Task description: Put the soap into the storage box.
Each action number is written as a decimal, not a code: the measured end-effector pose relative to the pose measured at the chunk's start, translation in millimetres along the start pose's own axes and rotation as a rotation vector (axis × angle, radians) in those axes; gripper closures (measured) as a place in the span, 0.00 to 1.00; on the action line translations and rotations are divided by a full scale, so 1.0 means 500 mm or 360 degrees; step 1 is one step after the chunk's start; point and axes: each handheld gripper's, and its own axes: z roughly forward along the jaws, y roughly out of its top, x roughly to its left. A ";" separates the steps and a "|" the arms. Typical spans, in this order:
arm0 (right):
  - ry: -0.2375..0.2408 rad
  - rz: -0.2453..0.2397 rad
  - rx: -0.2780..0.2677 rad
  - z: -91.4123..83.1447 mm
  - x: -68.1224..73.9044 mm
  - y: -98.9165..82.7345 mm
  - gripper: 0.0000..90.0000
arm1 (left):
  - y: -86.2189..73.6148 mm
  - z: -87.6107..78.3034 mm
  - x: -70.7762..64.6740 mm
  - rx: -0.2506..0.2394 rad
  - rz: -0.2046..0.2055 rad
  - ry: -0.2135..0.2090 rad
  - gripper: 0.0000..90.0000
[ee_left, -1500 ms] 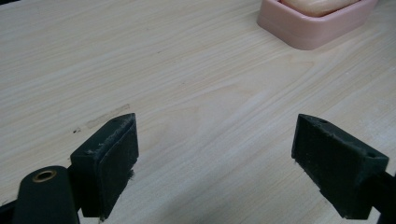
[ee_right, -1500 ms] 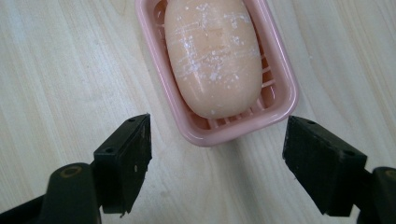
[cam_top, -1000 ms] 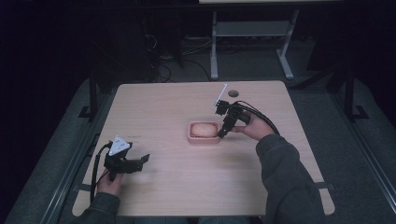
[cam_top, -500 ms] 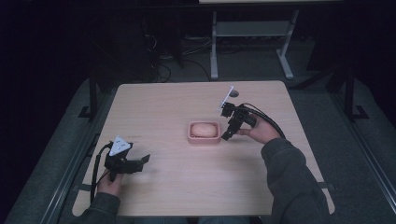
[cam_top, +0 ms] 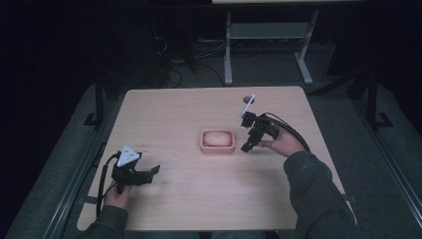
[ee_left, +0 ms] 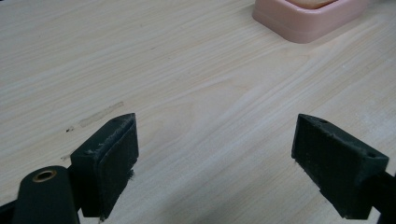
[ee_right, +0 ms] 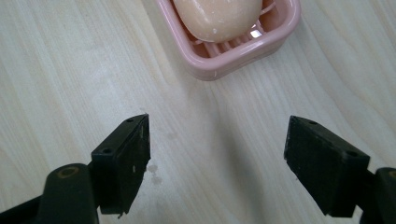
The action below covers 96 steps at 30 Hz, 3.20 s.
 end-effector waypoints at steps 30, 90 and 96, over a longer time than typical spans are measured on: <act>-0.0005 0.0111 -0.0047 -0.004 0.002 -0.108 0.24 | -0.001 0.002 -0.003 0.0000 0.0012 -0.0010 0.16; -0.0041 0.0311 -0.0174 0.000 0.045 -0.325 0.23 | -0.001 0.004 -0.010 0.0021 0.0047 -0.0080 0.16; -0.0054 0.0316 -0.0185 0.002 0.054 -0.340 0.23 | -0.001 0.004 -0.012 0.0025 0.0038 -0.0100 0.16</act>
